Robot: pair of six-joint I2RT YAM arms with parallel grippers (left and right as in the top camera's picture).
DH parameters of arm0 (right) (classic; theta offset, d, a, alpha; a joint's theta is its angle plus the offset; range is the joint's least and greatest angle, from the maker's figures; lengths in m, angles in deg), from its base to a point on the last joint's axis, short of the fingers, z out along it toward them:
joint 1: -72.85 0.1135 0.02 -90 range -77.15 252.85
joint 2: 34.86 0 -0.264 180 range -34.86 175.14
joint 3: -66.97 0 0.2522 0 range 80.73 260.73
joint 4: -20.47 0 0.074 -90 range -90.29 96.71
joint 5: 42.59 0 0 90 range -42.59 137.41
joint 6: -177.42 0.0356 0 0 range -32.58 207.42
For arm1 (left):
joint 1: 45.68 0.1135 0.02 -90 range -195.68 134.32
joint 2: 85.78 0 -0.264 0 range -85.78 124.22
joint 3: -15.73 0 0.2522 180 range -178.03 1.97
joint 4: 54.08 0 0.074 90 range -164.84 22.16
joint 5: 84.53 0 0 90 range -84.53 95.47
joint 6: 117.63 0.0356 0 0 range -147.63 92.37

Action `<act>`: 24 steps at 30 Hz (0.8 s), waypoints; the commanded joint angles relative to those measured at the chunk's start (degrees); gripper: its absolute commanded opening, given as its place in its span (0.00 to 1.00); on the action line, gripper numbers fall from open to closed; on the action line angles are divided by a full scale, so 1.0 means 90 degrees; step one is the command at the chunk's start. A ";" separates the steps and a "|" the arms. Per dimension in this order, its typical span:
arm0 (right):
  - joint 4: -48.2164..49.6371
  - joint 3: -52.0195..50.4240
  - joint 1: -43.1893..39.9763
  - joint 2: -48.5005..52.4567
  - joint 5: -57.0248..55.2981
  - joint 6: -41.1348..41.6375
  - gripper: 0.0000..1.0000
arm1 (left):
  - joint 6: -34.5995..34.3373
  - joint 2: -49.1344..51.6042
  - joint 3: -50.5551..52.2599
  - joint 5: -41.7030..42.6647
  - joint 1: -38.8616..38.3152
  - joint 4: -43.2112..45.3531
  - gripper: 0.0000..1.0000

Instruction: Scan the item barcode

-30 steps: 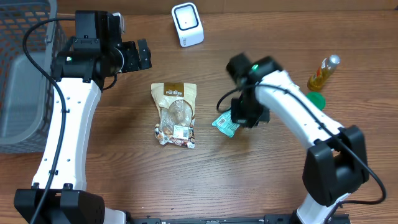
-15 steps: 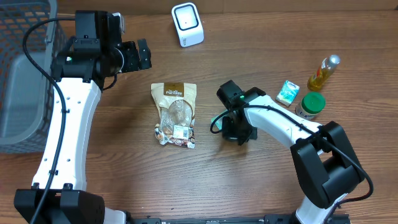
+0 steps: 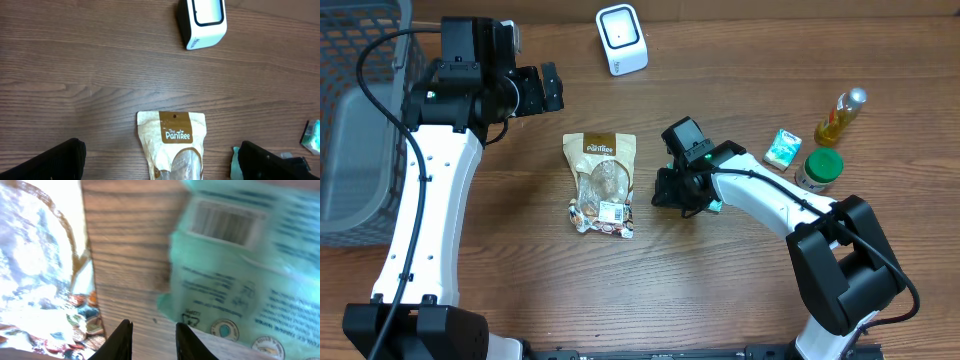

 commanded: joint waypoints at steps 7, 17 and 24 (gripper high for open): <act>0.0410 0.0226 -0.0313 -0.0019 0.0029 -0.0316 0.26 | 0.0146 0.0002 -0.0080 -0.0015 -0.0027 0.0010 0.99; -0.0313 0.0588 -0.1273 -0.0034 0.1625 -0.1515 0.33 | 0.0148 0.0002 -0.0078 -0.0012 -0.0027 0.0010 1.00; -0.1751 0.1122 -0.1345 -0.0034 0.0954 -0.2152 0.39 | 0.0148 0.0002 -0.0080 -0.0015 -0.0027 0.0010 0.99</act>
